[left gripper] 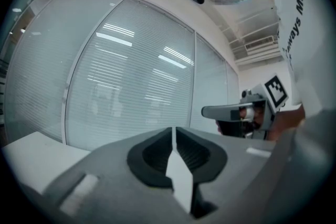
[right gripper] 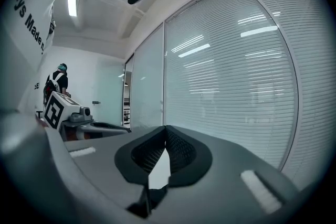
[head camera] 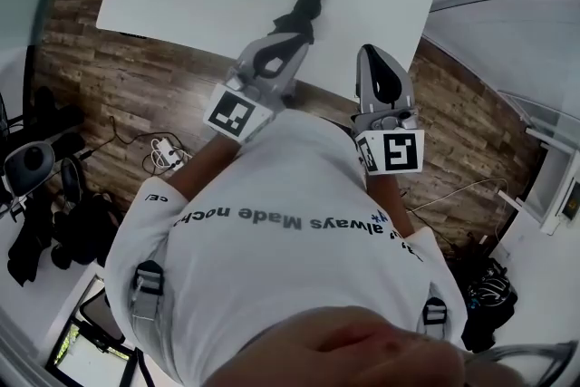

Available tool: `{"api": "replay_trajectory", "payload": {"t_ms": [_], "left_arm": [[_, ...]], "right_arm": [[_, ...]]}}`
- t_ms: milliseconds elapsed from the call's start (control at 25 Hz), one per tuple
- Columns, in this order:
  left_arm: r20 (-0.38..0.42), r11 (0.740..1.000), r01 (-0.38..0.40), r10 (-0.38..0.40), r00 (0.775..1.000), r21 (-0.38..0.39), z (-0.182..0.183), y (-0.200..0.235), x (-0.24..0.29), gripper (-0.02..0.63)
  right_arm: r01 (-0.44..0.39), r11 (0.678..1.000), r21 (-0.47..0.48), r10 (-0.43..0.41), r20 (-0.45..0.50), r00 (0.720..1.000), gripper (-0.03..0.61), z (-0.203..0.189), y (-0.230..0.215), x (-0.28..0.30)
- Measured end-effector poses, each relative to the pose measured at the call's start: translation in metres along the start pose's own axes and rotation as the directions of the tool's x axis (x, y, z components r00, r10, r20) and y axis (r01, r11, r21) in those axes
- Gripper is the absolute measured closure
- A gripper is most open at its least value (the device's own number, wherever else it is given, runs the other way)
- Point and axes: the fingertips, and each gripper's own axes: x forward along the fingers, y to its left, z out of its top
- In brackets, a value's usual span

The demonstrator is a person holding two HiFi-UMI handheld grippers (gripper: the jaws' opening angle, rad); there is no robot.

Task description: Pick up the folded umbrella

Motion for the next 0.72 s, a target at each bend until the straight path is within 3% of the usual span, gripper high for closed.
{"api": "replay_trajectory", "payload": {"t_ms": [400, 720], "left_arm": [[0.009, 1.0, 0.001, -0.001, 1.0, -0.009, 0.005, 0.041, 0.016, 0.586], [-0.049, 1.0, 0.0, 0.001, 0.999, 0.005, -0.011, 0.04, 0.045, 0.548]], "right_arm": [[0.012, 1.0, -0.027, -0.012, 0.013, 1.0, 0.577, 0.01, -0.011, 0.041], [0.042, 0.999, -0.016, -0.042, 0.008, 0.999, 0.577, 0.009, -0.043, 0.038]]}}
